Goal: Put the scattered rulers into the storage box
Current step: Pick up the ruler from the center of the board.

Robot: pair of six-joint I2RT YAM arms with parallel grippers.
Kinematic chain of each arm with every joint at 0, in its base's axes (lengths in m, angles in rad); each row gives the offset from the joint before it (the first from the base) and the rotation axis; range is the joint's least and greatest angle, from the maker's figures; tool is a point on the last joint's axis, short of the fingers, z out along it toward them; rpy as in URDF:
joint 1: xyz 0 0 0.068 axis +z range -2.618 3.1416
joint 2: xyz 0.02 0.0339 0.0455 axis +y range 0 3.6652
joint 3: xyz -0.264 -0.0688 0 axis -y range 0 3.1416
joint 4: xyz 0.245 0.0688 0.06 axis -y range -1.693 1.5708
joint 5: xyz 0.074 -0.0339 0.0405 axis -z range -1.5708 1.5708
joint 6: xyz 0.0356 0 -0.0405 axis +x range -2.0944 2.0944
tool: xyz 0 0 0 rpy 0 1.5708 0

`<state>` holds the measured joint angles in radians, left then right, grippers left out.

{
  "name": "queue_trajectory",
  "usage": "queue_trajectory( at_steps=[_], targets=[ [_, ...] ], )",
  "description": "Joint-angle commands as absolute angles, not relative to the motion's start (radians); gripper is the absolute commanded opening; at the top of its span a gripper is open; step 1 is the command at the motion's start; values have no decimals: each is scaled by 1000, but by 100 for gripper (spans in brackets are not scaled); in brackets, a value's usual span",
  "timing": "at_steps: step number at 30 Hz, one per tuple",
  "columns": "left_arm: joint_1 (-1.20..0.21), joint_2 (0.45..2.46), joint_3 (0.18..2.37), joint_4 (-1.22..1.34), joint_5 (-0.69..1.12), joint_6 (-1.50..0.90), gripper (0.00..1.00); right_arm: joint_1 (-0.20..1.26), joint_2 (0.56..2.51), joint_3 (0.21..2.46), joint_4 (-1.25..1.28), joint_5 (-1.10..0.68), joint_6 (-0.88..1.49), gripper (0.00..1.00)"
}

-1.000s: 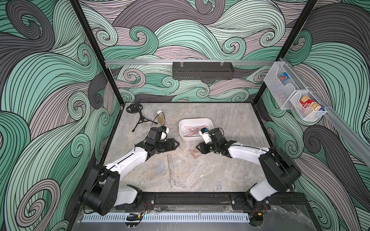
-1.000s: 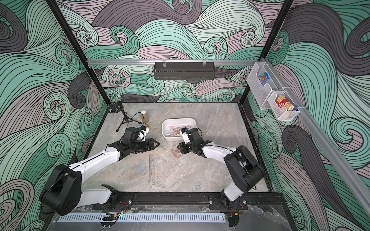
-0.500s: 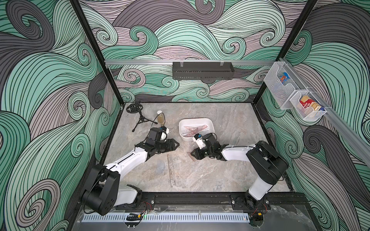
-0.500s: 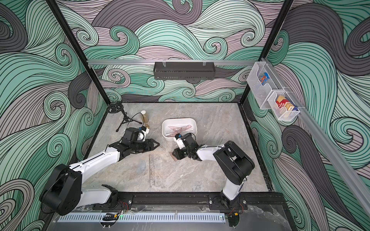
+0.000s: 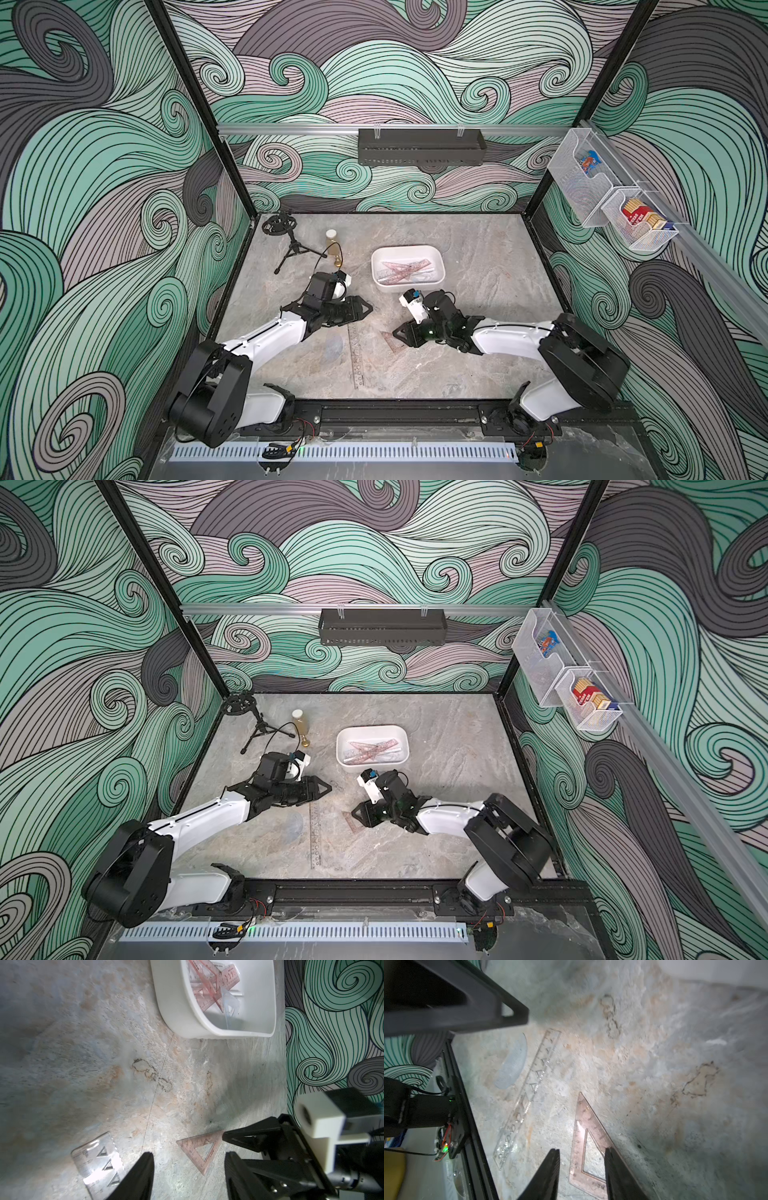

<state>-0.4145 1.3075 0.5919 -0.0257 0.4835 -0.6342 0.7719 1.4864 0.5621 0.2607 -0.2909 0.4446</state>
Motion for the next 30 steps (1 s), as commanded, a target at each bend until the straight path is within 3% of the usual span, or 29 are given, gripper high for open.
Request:
queue_trajectory(
  at_steps=[1, 7, 30],
  targets=[
    [-436, 1338, 594, 27, 522, -653, 58, 769, 1457, 496, 349, -316, 495, 33],
    [-460, 1416, 636, 46, 542, -651, 60, 773, 1501, 414, 506, -399, 504, 18],
    [-506, 1540, 690, 46, 528, -654, 64, 759, 1571, 315, 640, -413, 509, 11]
  ],
)
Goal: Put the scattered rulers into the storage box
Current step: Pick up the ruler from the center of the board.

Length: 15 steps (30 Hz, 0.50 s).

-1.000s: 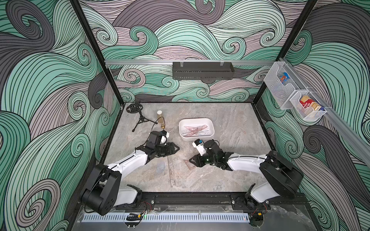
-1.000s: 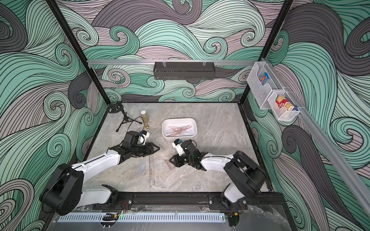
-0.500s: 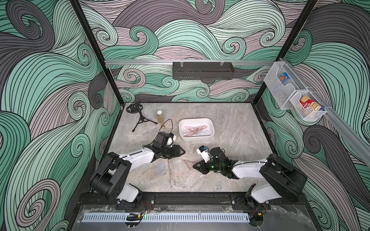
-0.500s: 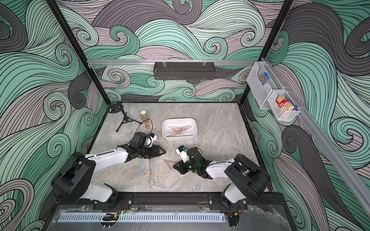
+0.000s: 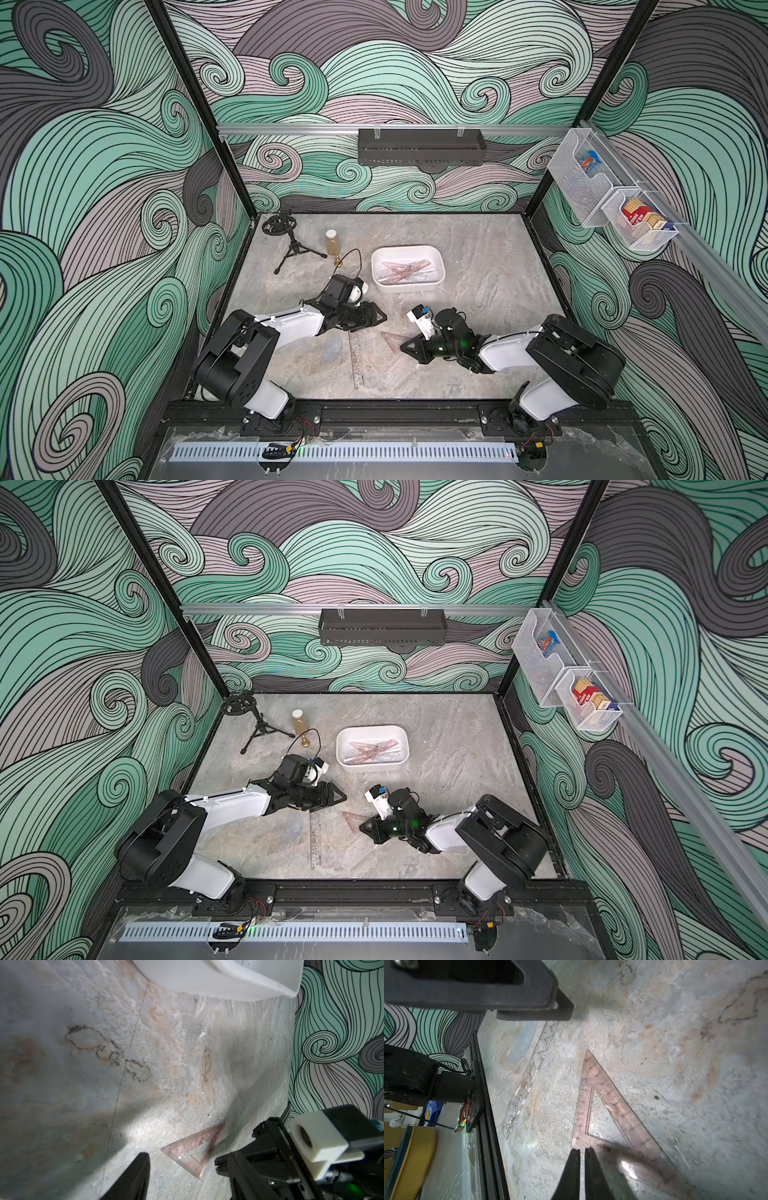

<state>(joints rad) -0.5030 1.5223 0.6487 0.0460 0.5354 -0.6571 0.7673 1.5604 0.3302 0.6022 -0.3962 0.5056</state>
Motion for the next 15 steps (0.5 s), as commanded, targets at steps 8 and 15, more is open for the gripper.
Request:
queue_trajectory(
  at_steps=[8, 15],
  targets=[
    [-507, 1581, 703, 50, 526, -652, 66, 740, 1626, 299, 682, -442, 510, 10],
    [-507, 1584, 704, 52, 522, -654, 66, 738, 1505, 325, 624, -446, 504, 11]
  ],
)
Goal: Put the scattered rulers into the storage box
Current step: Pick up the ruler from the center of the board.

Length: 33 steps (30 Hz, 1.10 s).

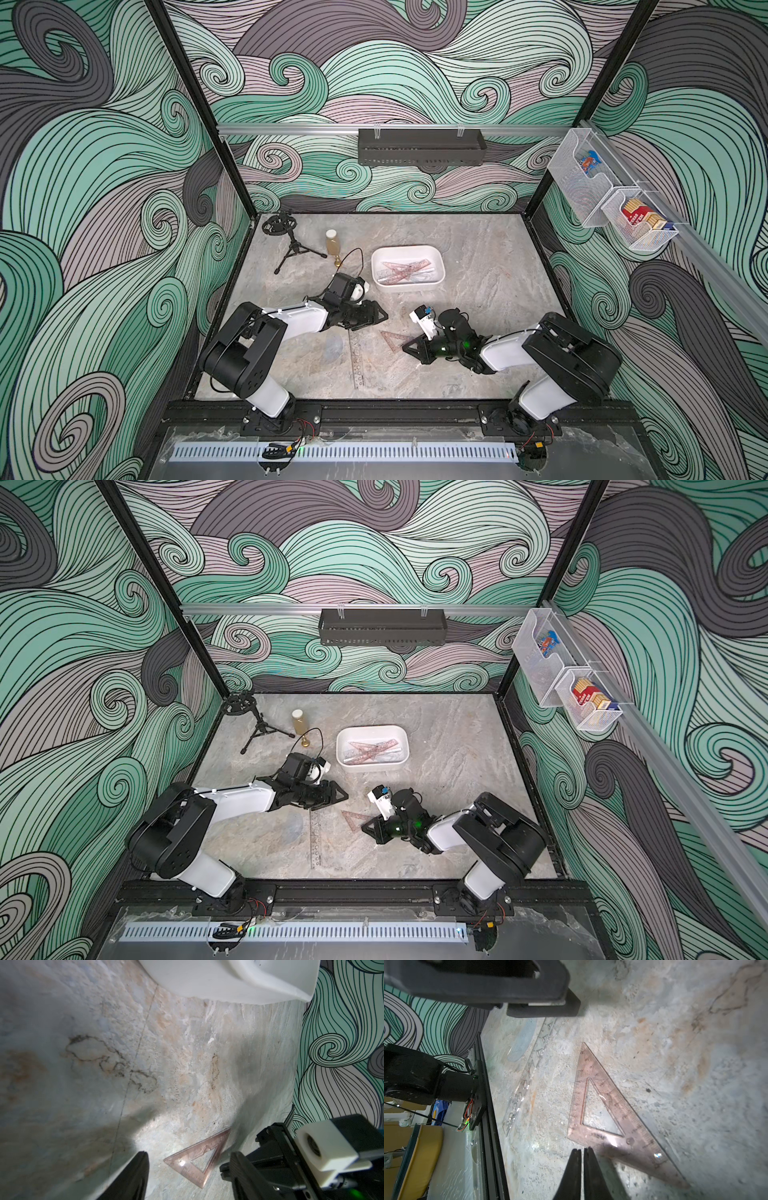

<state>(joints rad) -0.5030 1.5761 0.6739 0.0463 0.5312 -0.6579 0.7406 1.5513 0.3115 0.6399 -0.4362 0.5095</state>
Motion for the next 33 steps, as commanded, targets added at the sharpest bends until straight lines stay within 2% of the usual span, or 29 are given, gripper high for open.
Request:
queue_trajectory(
  at_steps=[1, 8, 33],
  targets=[
    [-507, 1584, 704, 51, 521, -652, 66, 738, 1500, 328, 623, -443, 504, 11],
    [-506, 1587, 705, 48, 516, -653, 67, 738, 1613, 366, 665, -488, 502, 8],
    [-509, 1628, 676, 105, 556, -674, 69, 709, 1739, 322, 738, -505, 502, 6]
  ],
)
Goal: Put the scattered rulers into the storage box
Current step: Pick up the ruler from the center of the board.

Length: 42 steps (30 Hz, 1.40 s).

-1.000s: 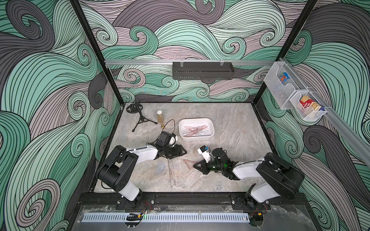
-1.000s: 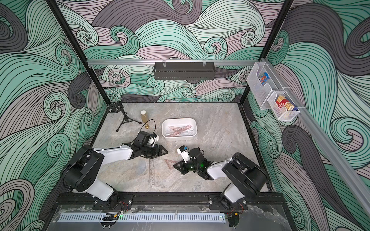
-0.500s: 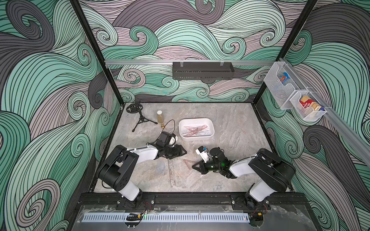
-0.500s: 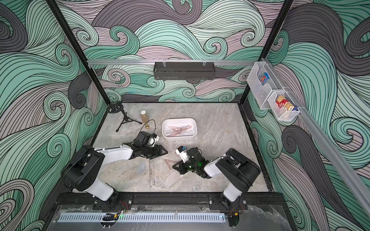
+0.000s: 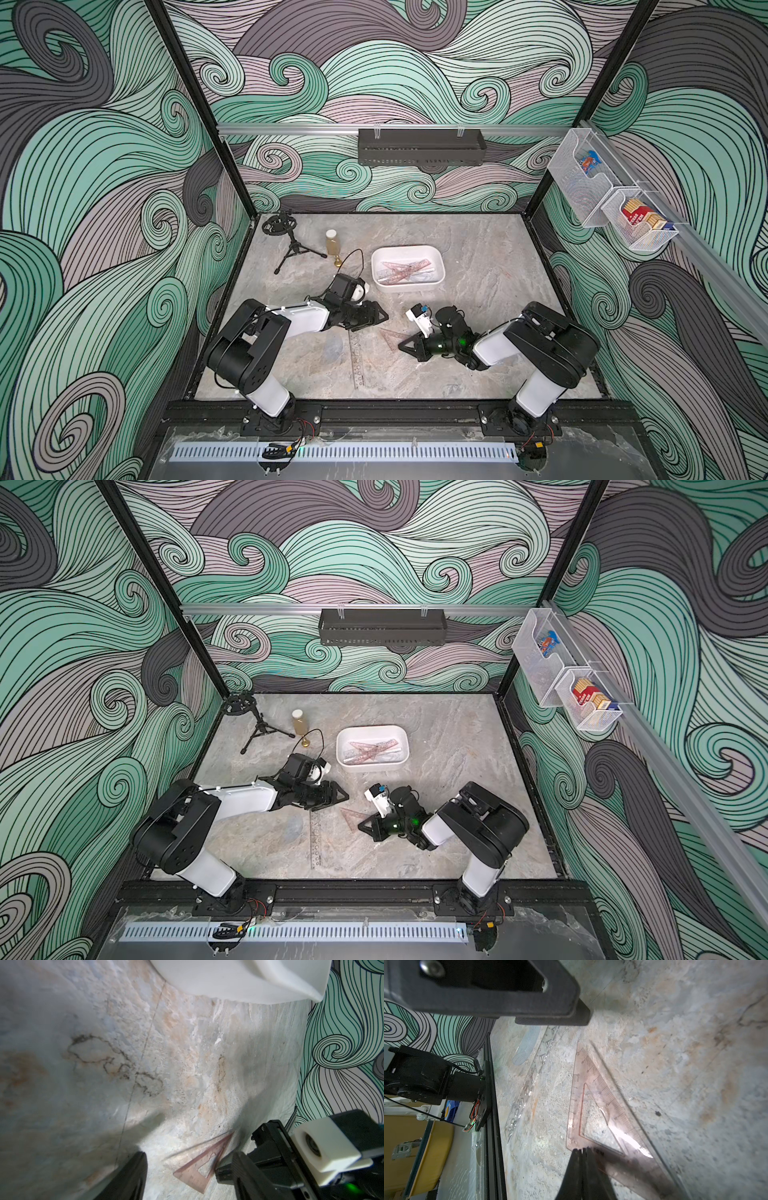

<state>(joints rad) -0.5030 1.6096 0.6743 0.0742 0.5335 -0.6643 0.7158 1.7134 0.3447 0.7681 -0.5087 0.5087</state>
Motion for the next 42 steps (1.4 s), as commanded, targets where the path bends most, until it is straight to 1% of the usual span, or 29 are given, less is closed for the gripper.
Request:
queue_trajectory(
  at_steps=[1, 9, 17, 23, 27, 29, 36, 42],
  targets=[
    [-512, 1628, 667, 120, 562, -679, 69, 706, 1741, 320, 740, -505, 504, 6],
    [-534, 1609, 582, 213, 621, -712, 63, 695, 1750, 309, 747, -511, 502, 5],
    [-535, 1592, 549, 218, 615, -715, 62, 694, 1756, 311, 752, -530, 503, 5],
    [-525, 1547, 574, 150, 564, -686, 62, 695, 1622, 321, 694, -523, 505, 5],
    [-520, 1540, 572, 139, 555, -686, 62, 695, 1613, 349, 681, -517, 504, 5],
    [-517, 1533, 568, 136, 547, -686, 63, 694, 1632, 364, 681, -517, 501, 4],
    [-503, 1503, 584, 97, 519, -675, 72, 695, 1697, 400, 695, -528, 495, 3],
    [-493, 1515, 588, 92, 521, -670, 74, 695, 1720, 389, 705, -531, 496, 2]
  ],
)
